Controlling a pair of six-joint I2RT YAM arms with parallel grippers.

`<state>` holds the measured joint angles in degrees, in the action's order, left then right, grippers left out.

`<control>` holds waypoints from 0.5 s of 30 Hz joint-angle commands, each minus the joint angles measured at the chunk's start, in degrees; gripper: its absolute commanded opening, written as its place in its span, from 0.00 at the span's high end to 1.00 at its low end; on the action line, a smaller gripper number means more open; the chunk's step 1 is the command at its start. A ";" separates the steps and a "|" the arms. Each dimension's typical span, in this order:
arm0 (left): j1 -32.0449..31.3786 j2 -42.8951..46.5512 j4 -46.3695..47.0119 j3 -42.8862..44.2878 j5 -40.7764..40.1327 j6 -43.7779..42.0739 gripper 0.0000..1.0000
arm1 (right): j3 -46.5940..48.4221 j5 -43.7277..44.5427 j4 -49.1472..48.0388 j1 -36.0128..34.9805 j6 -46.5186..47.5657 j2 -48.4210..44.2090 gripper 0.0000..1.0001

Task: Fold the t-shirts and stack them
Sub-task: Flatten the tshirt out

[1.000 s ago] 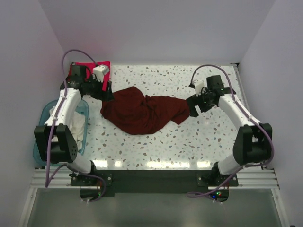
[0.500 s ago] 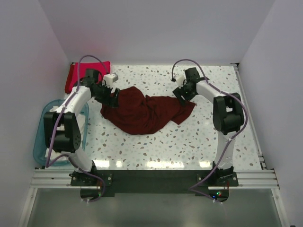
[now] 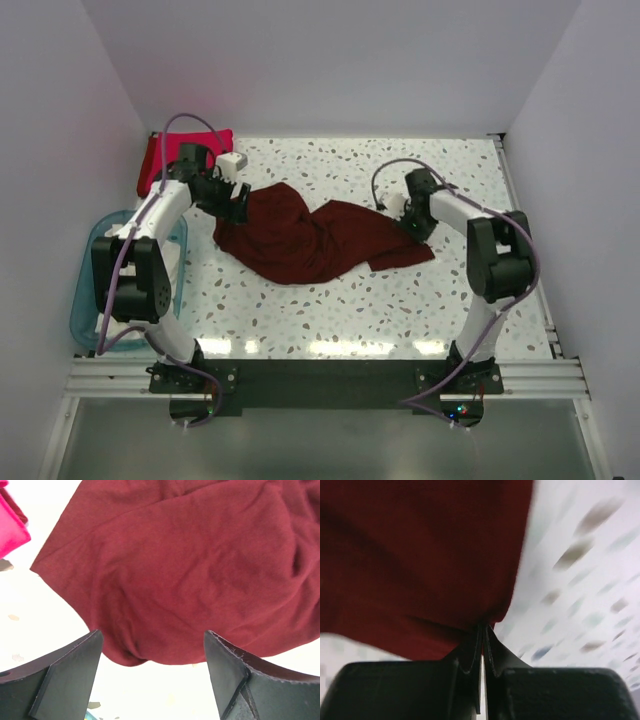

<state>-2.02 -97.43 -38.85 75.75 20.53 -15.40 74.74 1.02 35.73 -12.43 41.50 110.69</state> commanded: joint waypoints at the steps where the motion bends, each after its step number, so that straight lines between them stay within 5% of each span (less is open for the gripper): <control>1: 0.44 0.40 1.06 -0.59 -1.29 0.72 0.14 | -13.10 2.33 15.32 3.37 12.69 -11.96 1.00; 5: 0.44 -0.83 -0.08 -1.04 -1.90 0.11 0.15 | -17.00 -7.58 33.83 3.20 22.21 -27.60 1.00; 7: 0.44 -1.71 -0.17 -0.16 -1.99 -0.16 0.14 | -13.06 -11.02 35.29 3.46 22.15 -27.99 0.47; 9: 0.44 -2.41 -0.61 1.50 -1.90 -0.16 0.13 | -5.71 -15.06 33.02 3.55 18.73 -23.02 0.26; 15: 0.44 -6.63 -2.02 5.20 -0.59 0.98 0.12 | 20.94 -22.63 25.46 3.29 0.45 -2.00 0.34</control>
<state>-1.91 -102.96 -40.07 77.65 19.09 -15.33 86.17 -14.94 66.67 -8.99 51.16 101.84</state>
